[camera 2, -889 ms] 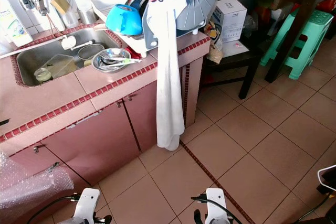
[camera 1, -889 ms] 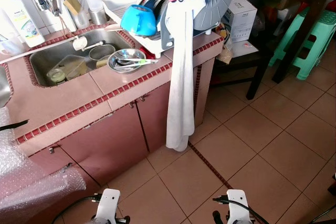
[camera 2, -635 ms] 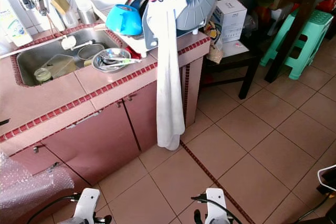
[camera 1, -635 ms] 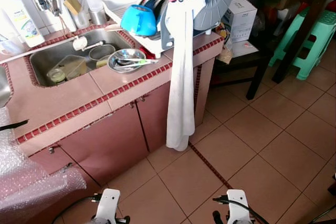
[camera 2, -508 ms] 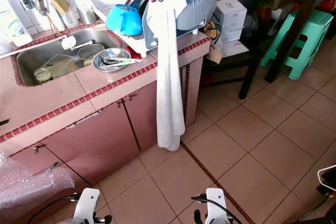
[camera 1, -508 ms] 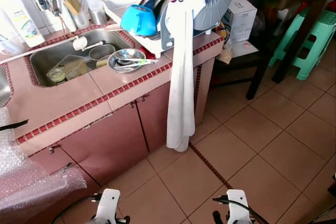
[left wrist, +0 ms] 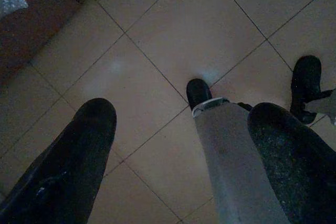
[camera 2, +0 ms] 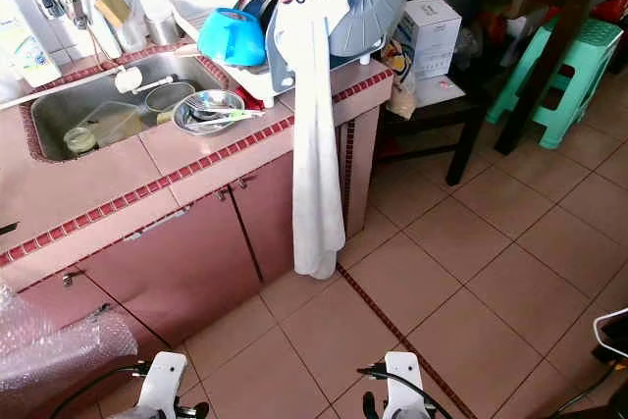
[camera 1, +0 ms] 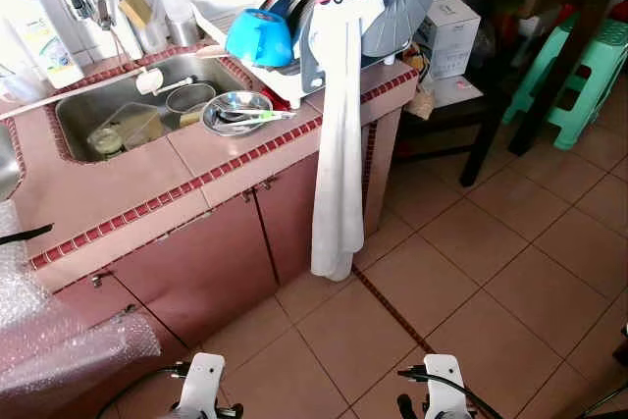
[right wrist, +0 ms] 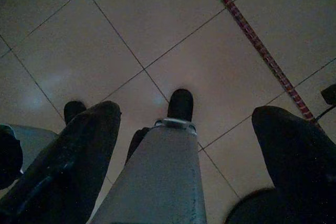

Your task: Kitchen organization

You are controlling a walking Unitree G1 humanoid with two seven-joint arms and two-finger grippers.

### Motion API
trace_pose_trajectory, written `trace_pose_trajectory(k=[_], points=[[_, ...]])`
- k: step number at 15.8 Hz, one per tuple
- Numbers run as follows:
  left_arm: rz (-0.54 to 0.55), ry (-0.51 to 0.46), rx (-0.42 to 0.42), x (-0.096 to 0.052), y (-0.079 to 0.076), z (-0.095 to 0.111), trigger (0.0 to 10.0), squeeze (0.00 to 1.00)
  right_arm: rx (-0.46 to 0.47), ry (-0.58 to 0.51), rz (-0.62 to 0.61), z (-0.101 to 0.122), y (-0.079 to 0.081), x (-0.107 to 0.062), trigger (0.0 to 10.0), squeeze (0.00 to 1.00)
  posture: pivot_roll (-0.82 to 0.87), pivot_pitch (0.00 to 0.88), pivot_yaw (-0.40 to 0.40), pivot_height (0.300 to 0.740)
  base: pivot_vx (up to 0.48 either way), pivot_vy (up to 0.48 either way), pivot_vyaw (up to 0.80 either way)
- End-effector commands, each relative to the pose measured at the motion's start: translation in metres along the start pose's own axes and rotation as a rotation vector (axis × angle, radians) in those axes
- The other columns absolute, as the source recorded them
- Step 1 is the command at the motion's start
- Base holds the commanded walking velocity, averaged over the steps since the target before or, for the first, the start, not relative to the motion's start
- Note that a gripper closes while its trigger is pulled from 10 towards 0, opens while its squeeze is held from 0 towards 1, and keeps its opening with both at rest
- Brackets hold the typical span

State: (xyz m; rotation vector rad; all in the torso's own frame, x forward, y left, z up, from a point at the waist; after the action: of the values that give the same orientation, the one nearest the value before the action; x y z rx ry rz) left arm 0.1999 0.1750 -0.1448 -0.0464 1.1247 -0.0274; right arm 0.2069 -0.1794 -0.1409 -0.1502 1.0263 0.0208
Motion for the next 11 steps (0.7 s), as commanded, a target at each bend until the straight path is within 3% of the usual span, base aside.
trace_pose_trajectory(k=[1,2,7,8,9,11], points=[[-0.055,-0.242,-0.137,-0.004,-0.021,0.084,10.0,0.0,-0.036,-0.013,-0.051,0.036,-0.005,0.004,10.0,0.0,0.03,0.0,0.084,0.74,0.0,0.0,0.0],[-0.048,-0.157,-0.095,-0.002,-0.01,0.057,10.0,0.0,-0.128,0.054,0.013,0.005,-0.001,0.002,10.0,0.0,0.04,0.0,0.087,0.74,0.0,0.0,0.0],[-0.024,-0.156,-0.06,-0.002,-0.004,0.054,10.0,0.0,-0.177,0.056,0.061,-0.003,0.005,0.001,10.0,0.0,0.06,0.0,0.087,0.74,0.0,0.0,0.0],[0.0,-0.15,0.018,-0.002,0.001,0.053,10.0,0.0,-0.205,0.035,0.066,0.0,0.006,0.001,10.0,0.0,0.06,0.0,0.084,0.74,0.0,0.0,0.0],[-0.015,-0.13,0.014,-0.002,-0.001,0.048,10.0,0.0,-0.218,0.035,0.073,-0.001,0.007,0.0,10.0,0.0,0.06,0.0,0.086,0.74,0.0,0.0,0.0],[0.009,-0.118,0.09,-0.002,0.003,0.044,10.0,0.0,-0.313,0.034,0.1,-0.003,0.013,0.0,10.0,0.0,0.06,0.0,0.09,0.74,0.0,0.0,0.4]])
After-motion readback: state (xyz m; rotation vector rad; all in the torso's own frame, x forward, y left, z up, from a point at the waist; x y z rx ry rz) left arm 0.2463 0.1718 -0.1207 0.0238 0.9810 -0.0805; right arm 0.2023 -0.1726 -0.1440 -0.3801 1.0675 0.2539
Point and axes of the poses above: a point about 5 cm out from each wrist's last joint towards the gripper, its own x axis pointing out of the wrist towards the gripper, its own z axis along the axis of the wrist's last joint, y = z × x, the point moved 6 cm from there along x, pointing out of the wrist towards the gripper, and after that the axes turned 8 degrees about -x, right-handed, at the moved point
